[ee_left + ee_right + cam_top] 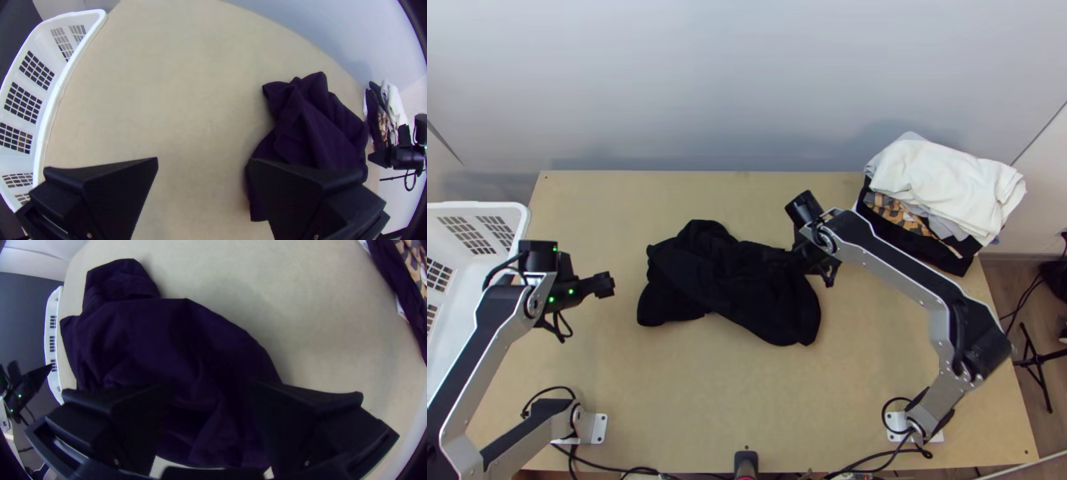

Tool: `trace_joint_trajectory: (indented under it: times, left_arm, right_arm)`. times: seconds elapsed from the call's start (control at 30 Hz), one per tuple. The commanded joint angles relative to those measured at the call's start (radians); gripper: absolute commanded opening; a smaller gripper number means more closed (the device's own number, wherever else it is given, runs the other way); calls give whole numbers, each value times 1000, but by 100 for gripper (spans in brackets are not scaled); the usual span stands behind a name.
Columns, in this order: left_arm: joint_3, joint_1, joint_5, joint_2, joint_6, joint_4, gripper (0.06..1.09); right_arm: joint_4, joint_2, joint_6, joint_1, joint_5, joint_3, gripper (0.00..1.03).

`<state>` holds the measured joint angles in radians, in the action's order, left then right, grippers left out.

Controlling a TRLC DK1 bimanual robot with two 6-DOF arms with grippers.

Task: Fold the t-shirt

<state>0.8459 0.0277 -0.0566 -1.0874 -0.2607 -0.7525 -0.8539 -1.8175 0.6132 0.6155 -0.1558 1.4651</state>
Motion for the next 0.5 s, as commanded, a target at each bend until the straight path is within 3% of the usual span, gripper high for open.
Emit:
trace_joint_trajectory:
  times: [0.0, 0.4, 0.47]
  left_arm:
    - [70, -29, 1, -65, -14, 2, 105]
    - [96, -31, 3, -92, -22, -7, 105]
    - [97, -32, 3, -98, -25, -7, 105]
  right_arm:
    - [116, -54, 7, -30, -1, -14, 49]
    - [107, -29, 28, -2, -13, -97, 46]
    - [107, -20, 28, 13, -11, -104, 31]
